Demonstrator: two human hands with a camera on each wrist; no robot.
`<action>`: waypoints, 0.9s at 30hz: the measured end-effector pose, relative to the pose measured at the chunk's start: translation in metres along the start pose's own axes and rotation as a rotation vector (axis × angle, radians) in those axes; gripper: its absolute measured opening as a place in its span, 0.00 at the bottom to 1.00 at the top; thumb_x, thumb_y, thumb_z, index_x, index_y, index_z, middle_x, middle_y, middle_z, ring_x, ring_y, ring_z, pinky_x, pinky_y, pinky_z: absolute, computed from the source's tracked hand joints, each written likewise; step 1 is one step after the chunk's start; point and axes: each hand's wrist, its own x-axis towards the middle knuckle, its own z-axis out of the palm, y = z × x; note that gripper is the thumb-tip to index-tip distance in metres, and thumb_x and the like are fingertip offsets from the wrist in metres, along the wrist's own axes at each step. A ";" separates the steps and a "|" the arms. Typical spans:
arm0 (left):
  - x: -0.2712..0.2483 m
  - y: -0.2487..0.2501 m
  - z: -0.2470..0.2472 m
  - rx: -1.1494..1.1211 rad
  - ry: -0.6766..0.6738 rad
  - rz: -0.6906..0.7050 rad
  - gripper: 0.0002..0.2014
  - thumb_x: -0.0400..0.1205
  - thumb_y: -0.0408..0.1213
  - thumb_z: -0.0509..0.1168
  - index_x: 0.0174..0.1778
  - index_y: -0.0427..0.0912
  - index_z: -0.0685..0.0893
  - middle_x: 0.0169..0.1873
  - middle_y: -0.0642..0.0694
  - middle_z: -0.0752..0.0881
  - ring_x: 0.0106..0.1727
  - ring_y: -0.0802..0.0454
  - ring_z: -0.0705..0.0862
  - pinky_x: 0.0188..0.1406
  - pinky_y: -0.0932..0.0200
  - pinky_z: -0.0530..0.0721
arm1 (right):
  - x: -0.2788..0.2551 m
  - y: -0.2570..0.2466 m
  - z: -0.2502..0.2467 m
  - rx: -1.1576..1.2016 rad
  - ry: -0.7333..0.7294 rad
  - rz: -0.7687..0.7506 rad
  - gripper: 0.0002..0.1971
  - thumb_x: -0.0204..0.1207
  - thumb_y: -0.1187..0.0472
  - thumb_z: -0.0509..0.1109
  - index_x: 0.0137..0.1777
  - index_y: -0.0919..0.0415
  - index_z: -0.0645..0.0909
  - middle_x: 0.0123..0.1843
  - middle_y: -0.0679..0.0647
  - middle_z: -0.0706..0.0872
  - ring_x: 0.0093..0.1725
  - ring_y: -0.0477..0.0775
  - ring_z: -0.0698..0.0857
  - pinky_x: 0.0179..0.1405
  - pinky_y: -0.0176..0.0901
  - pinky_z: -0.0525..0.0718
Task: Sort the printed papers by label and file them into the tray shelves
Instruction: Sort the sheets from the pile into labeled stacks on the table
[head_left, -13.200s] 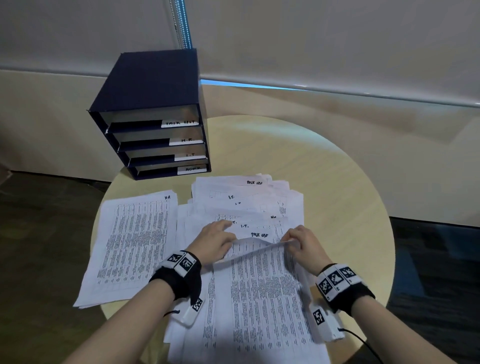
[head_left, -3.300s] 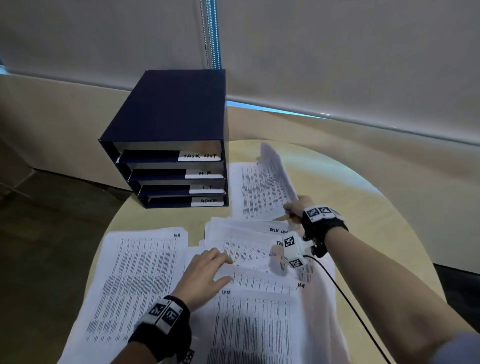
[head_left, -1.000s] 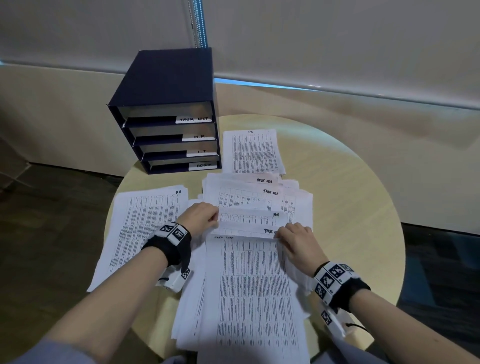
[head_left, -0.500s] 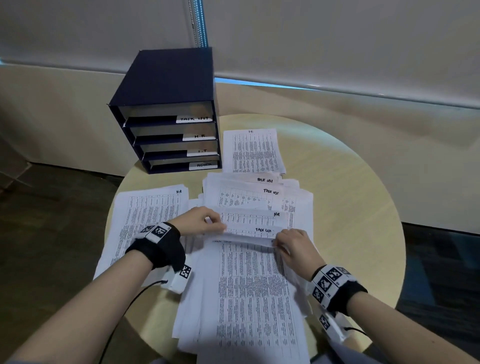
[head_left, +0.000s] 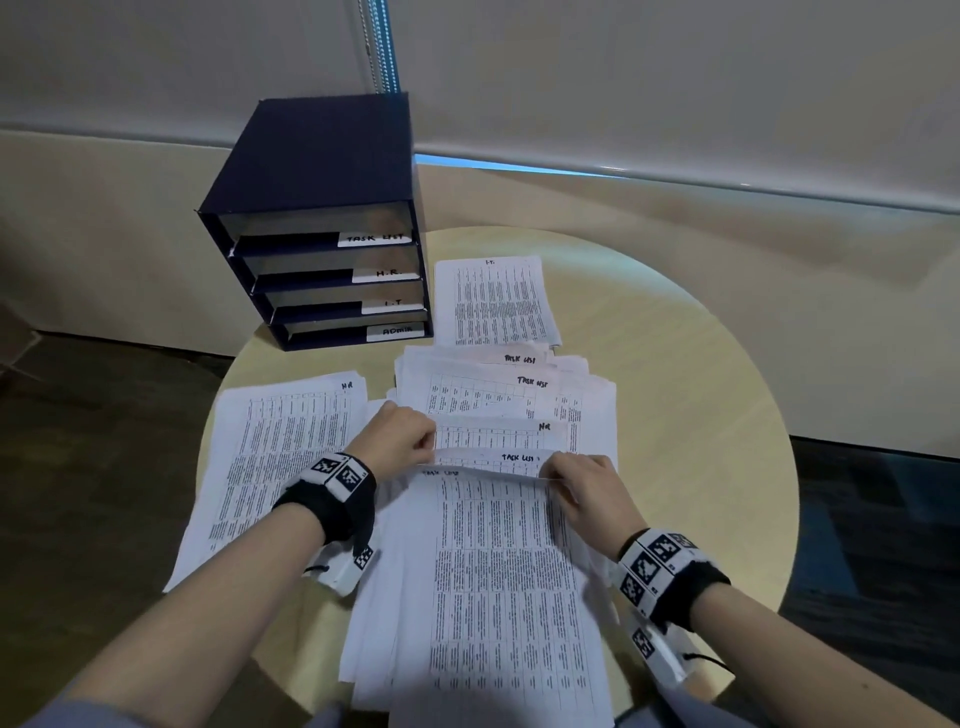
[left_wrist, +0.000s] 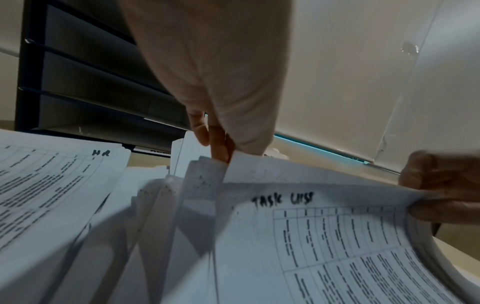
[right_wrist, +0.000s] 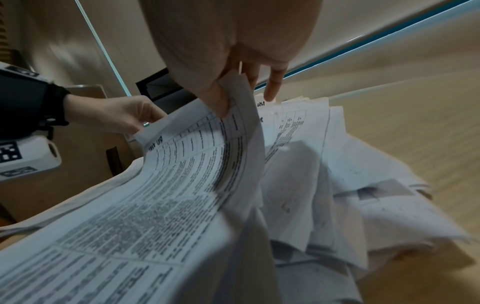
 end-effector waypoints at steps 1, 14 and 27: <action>-0.001 0.000 0.000 0.037 0.003 0.016 0.10 0.80 0.45 0.69 0.33 0.49 0.79 0.31 0.57 0.81 0.41 0.51 0.77 0.58 0.53 0.74 | 0.001 0.000 0.001 -0.003 -0.004 -0.003 0.03 0.80 0.61 0.64 0.48 0.53 0.77 0.43 0.43 0.83 0.45 0.46 0.80 0.63 0.46 0.72; -0.031 -0.002 -0.001 -0.460 -0.016 0.055 0.04 0.76 0.45 0.74 0.40 0.50 0.90 0.62 0.57 0.83 0.64 0.58 0.79 0.69 0.56 0.71 | 0.007 0.000 0.010 -0.032 -0.039 0.005 0.05 0.75 0.63 0.67 0.45 0.51 0.80 0.56 0.44 0.83 0.61 0.49 0.77 0.73 0.55 0.64; -0.008 0.014 -0.008 -0.419 -0.251 -0.043 0.06 0.81 0.35 0.68 0.41 0.39 0.88 0.46 0.49 0.81 0.51 0.53 0.80 0.59 0.61 0.75 | 0.007 0.000 0.010 0.010 -0.063 -0.023 0.06 0.71 0.65 0.68 0.45 0.55 0.81 0.64 0.50 0.78 0.68 0.54 0.74 0.75 0.65 0.61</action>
